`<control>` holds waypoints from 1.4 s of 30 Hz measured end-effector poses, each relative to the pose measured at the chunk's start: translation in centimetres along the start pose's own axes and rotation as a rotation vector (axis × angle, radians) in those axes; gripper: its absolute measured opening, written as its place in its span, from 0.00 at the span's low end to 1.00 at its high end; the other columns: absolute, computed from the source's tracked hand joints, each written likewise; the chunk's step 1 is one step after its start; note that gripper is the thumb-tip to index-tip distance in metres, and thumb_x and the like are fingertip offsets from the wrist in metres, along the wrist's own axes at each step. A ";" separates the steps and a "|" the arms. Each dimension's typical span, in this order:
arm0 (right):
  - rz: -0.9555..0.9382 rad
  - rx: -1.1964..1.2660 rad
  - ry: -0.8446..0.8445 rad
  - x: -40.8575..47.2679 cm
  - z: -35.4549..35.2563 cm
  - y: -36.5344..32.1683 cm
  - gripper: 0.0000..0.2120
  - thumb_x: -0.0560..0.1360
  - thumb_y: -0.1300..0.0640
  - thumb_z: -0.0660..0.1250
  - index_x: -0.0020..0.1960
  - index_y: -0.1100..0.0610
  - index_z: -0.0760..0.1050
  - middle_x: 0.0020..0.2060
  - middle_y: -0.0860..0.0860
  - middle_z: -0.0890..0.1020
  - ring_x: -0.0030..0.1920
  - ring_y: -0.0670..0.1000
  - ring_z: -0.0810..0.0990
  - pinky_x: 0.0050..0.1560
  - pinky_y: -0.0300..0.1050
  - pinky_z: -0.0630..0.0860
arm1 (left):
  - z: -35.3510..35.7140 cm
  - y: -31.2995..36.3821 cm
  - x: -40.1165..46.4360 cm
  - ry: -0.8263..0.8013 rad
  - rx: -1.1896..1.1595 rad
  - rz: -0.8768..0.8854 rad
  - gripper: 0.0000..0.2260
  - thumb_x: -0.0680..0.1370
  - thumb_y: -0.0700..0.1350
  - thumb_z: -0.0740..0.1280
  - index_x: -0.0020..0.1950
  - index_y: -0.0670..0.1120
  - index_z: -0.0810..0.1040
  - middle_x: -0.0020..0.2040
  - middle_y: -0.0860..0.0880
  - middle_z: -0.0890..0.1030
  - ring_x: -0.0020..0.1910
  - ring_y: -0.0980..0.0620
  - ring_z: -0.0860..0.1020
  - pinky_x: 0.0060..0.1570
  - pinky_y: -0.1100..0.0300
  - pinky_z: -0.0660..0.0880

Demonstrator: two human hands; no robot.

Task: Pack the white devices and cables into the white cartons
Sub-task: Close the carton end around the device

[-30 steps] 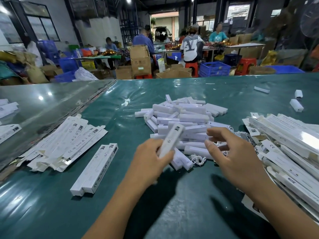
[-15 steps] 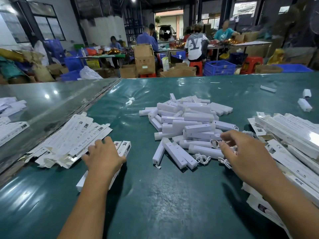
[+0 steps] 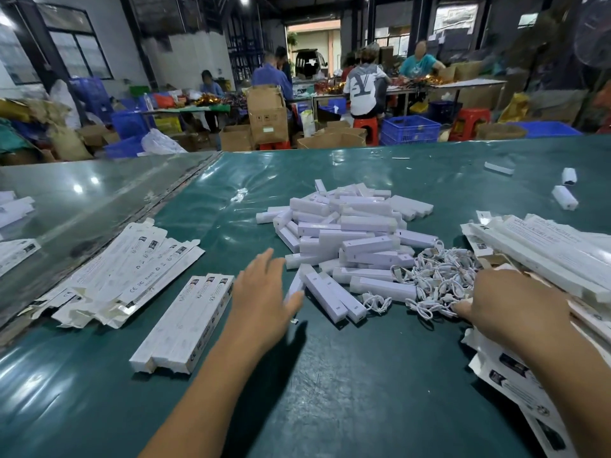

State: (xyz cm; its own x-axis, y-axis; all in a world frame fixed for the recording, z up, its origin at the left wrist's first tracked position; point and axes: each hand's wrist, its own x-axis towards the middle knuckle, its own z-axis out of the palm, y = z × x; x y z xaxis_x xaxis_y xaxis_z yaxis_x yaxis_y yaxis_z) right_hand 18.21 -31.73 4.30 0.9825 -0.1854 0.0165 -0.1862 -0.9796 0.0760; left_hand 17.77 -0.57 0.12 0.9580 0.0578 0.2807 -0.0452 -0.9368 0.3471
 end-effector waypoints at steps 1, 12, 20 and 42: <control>0.005 0.003 -0.007 0.0 -0.1 0.0 0.18 0.76 0.40 0.66 0.37 0.52 0.69 0.35 0.45 0.72 0.36 0.50 0.74 0.32 0.41 0.66 | 0.4 0.6 -0.4 0.001 -0.045 0.041 0.26 0.80 0.55 0.66 0.76 0.49 0.66 0.81 0.49 0.58 0.79 0.50 0.55 0.77 0.52 0.53; -0.164 0.350 0.152 -0.3 -1.5 -0.6 0.13 0.81 0.44 0.63 0.55 0.53 0.73 0.50 0.52 0.82 0.49 0.56 0.80 0.51 0.52 0.79 | 2.0 4.9 -2.8 -0.059 -0.249 0.386 0.15 0.81 0.51 0.68 0.66 0.49 0.76 0.69 0.56 0.71 0.70 0.58 0.66 0.69 0.67 0.60; -0.270 -0.203 -0.208 -6.7 -1.3 1.6 0.32 0.63 0.25 0.69 0.50 0.46 0.60 0.47 0.43 0.75 0.47 0.47 0.78 0.39 0.43 0.71 | 1.3 5.2 -2.7 0.003 -0.259 0.399 0.12 0.81 0.49 0.68 0.62 0.46 0.79 0.66 0.54 0.74 0.67 0.55 0.70 0.70 0.60 0.63; -0.524 1.116 0.115 -4.3 -3.0 -5.0 0.09 0.77 0.51 0.72 0.41 0.53 0.77 0.34 0.50 0.82 0.31 0.46 0.78 0.35 0.43 0.74 | 0.5 6.8 -3.7 -0.563 -1.263 0.280 0.19 0.79 0.45 0.72 0.69 0.48 0.75 0.64 0.47 0.81 0.66 0.45 0.78 0.64 0.50 0.76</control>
State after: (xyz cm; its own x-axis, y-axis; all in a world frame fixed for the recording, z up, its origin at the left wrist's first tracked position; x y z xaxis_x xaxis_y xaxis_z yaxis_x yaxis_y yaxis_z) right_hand 14.87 -25.79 6.83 0.9215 0.2018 0.3319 0.3884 -0.4737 -0.7904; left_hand 14.05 -7.34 0.98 0.8447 -0.5014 0.1873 -0.1824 0.0594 0.9814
